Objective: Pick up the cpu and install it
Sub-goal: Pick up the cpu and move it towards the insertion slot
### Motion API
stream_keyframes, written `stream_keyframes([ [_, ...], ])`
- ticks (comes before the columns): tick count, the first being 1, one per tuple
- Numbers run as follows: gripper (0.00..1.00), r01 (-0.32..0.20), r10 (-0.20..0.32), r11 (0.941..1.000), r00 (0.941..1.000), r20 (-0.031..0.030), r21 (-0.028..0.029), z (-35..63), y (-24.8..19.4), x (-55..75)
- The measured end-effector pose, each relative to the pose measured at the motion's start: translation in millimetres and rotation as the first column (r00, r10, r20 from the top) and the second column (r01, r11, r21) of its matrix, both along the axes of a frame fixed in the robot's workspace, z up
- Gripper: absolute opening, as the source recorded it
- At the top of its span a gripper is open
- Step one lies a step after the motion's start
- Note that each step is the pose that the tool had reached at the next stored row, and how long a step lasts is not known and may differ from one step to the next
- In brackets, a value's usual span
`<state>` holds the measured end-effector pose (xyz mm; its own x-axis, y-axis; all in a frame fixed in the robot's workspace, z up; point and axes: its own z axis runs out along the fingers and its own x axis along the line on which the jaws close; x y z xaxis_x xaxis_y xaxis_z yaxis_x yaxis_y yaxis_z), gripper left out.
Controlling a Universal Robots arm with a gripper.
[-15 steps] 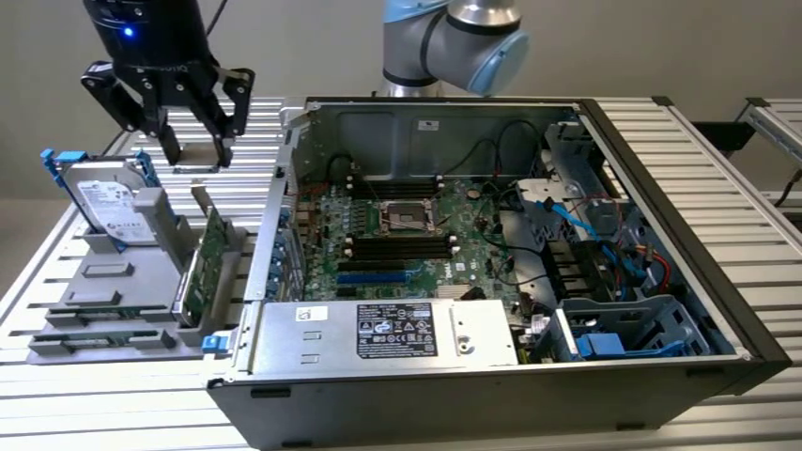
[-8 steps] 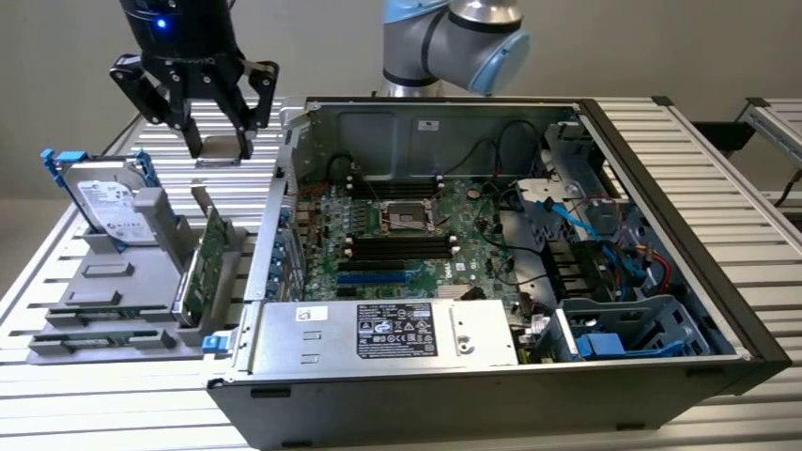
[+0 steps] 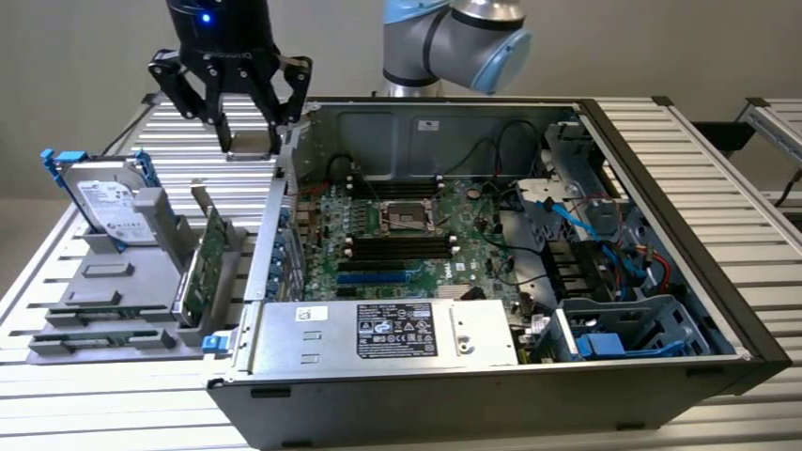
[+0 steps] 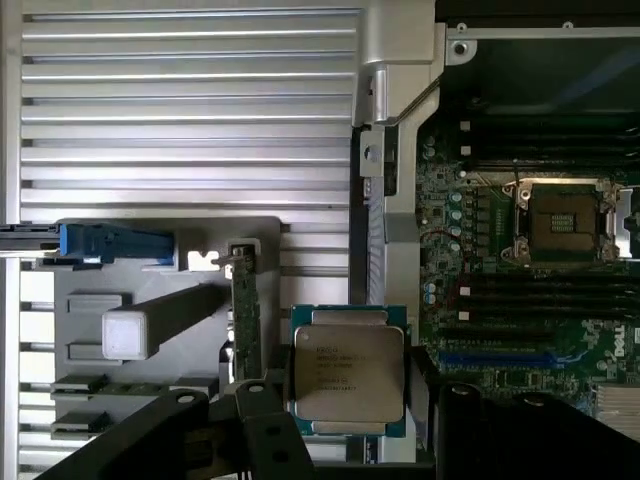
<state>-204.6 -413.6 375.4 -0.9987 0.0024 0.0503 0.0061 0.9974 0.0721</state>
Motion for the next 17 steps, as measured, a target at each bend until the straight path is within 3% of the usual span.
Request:
stream_keyframes([
  [17, 0.55, 0.000, 0.000, 1.0000, 1.0000, -0.0001, 0.0000, 0.9, 9.7, 77.3],
])
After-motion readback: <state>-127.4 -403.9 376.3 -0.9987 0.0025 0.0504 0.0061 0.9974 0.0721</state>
